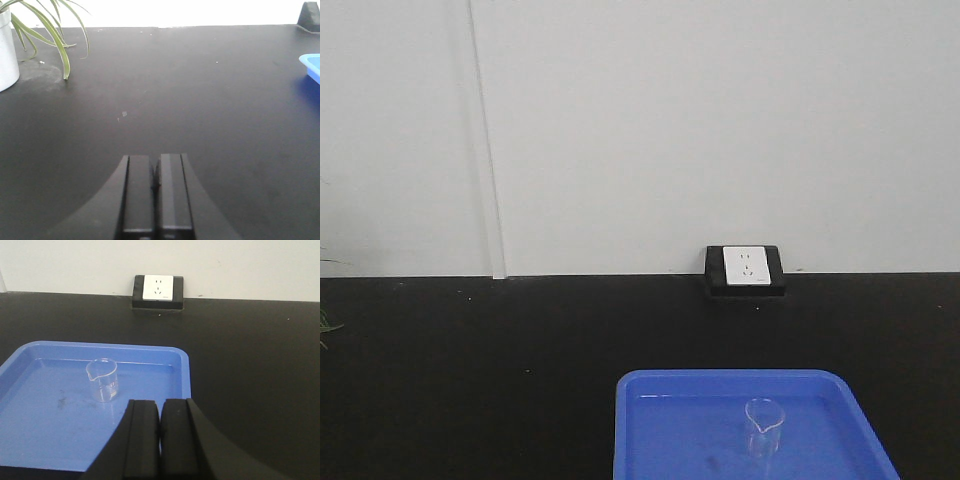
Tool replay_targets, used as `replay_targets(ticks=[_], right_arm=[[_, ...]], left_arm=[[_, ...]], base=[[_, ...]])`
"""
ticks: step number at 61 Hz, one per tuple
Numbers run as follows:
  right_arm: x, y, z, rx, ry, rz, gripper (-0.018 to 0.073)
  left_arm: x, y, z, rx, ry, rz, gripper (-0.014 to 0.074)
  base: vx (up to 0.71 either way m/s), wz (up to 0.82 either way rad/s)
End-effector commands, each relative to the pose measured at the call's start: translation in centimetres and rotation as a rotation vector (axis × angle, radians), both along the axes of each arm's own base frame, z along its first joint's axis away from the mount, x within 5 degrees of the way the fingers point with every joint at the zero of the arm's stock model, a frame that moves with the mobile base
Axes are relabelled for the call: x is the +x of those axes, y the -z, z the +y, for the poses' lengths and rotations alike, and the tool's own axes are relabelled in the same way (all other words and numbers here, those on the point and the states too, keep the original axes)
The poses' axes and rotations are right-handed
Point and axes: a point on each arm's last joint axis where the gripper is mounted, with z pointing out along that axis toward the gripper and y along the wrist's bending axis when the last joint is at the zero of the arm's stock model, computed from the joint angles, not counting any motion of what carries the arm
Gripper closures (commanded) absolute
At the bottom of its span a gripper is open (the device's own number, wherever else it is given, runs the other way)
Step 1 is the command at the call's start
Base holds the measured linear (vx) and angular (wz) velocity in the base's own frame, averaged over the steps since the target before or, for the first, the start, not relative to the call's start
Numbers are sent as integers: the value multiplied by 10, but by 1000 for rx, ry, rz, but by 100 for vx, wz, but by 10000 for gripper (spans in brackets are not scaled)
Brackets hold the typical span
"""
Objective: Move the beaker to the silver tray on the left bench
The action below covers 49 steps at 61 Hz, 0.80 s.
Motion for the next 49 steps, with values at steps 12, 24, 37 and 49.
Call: replay_targets(ticks=[12,24,37,49], right_arm=[[26,-12,4,14,-27,-126,168],[48,0,8,12,-49,-139,36],[86,33,18,-38,-149,-140,21],[129,75,33,-53,-291,-111,21]], left_arm=[[2,-2,0,-4,1,-73,595],[2,-2,0,-4,1,-73,595],[2,-2,0,-4,1,-73,595],[2,-2,0,-4,1,-73,595]], base=[[0,0],[0,0],[0,0],[0,0]])
